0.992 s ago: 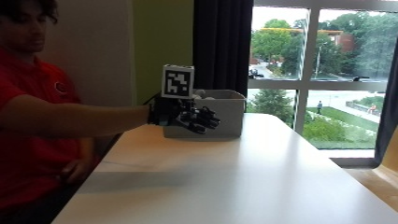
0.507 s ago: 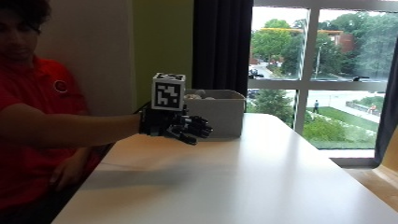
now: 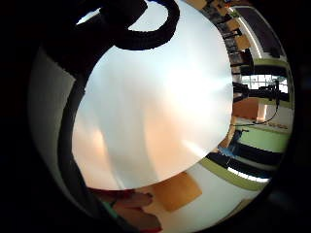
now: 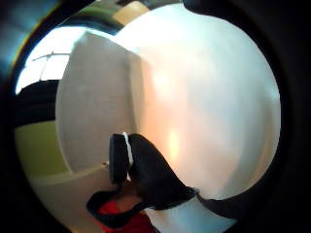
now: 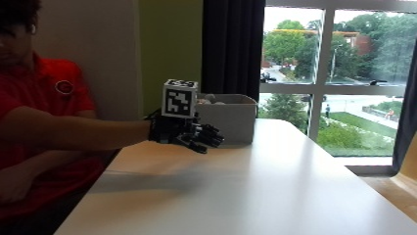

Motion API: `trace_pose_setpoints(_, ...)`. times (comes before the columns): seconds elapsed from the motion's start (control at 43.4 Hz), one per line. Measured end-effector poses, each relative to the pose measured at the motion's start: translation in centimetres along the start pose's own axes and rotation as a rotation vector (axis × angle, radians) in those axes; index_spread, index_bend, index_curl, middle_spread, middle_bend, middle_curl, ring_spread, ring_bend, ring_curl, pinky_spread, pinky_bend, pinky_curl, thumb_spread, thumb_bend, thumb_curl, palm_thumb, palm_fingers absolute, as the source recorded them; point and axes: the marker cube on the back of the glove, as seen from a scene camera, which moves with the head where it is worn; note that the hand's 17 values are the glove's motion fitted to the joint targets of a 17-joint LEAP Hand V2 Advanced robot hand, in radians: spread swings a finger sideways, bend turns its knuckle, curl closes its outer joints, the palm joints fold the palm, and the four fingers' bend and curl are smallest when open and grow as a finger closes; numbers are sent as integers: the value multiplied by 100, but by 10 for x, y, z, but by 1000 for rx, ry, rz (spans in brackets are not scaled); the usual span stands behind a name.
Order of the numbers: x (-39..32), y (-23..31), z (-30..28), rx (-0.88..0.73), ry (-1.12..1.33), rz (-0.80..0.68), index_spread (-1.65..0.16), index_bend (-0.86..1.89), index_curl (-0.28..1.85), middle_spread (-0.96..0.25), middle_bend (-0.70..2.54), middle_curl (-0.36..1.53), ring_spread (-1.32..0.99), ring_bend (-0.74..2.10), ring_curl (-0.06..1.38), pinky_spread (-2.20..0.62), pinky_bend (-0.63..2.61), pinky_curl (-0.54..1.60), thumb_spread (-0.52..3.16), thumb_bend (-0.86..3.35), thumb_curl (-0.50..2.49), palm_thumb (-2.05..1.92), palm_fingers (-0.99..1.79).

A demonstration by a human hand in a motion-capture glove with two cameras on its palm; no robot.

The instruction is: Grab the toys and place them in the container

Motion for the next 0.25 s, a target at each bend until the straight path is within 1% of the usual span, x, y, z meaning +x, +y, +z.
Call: trace_pose_setpoints(0.254,8,2,-8,50,71,13,-33,15,23,-8,19,38,-10,30,27,4,82,32,98,-10,13,-14,-6)
